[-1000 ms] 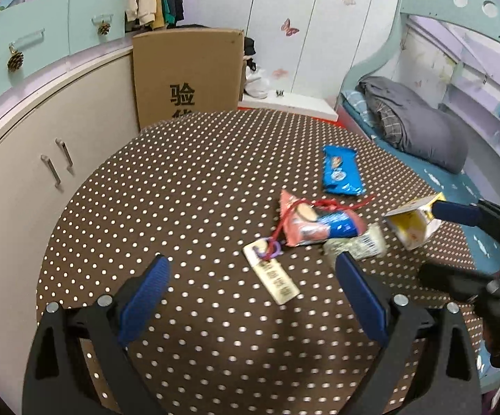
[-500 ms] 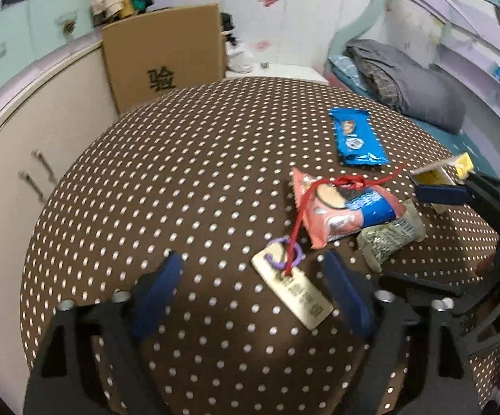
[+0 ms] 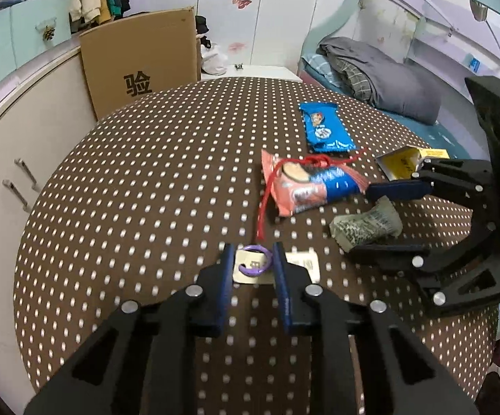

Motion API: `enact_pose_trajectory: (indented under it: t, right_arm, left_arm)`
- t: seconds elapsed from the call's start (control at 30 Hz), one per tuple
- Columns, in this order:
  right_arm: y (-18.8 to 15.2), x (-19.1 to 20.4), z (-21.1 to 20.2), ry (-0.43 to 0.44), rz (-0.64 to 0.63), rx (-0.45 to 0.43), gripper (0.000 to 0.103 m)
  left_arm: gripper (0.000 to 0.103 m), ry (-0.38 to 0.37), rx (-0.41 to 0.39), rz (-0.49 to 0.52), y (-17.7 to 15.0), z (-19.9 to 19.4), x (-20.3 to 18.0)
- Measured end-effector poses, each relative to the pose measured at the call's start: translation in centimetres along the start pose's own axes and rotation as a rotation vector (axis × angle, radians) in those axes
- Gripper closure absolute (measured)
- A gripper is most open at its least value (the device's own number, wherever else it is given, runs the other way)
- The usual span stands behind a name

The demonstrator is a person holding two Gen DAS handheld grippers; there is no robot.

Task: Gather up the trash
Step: 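Grasp the white tag with the left tool while the right tool grasps the small packet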

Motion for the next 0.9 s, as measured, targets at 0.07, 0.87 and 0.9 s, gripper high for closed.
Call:
enact_pose_trajectory:
  t: [0.07, 0.87, 0.9]
  right_arm:
    - [0.1, 0.1, 0.0, 0.005, 0.012, -0.008, 0.04]
    - [-1.7, 1.4, -1.8, 0.106, 0.105, -0.013, 0.083]
    - [-2.1, 1.3, -2.0, 0.13, 0.125, -0.009, 0.083]
  left_arm:
    - [0.081, -0.003, 0.0, -0.007, -0.6, -0.3, -0.1]
    - [0.098, -0.017, -0.001, -0.013, -1.9, -1.2, -1.3]
    - [0.098, -0.018, -0.001, -0.013, -2.1, -1.4, -1.1]
Point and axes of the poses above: each gripper's, at about its wrist camera, not at the fingertips, and z roughly the way its jaws point, x to its left, y to its top, the point moved 7 cm from there along z, roughly the way its jaws point, and after that the axes turned 13 degrees about -y, right-handed, at the moved point
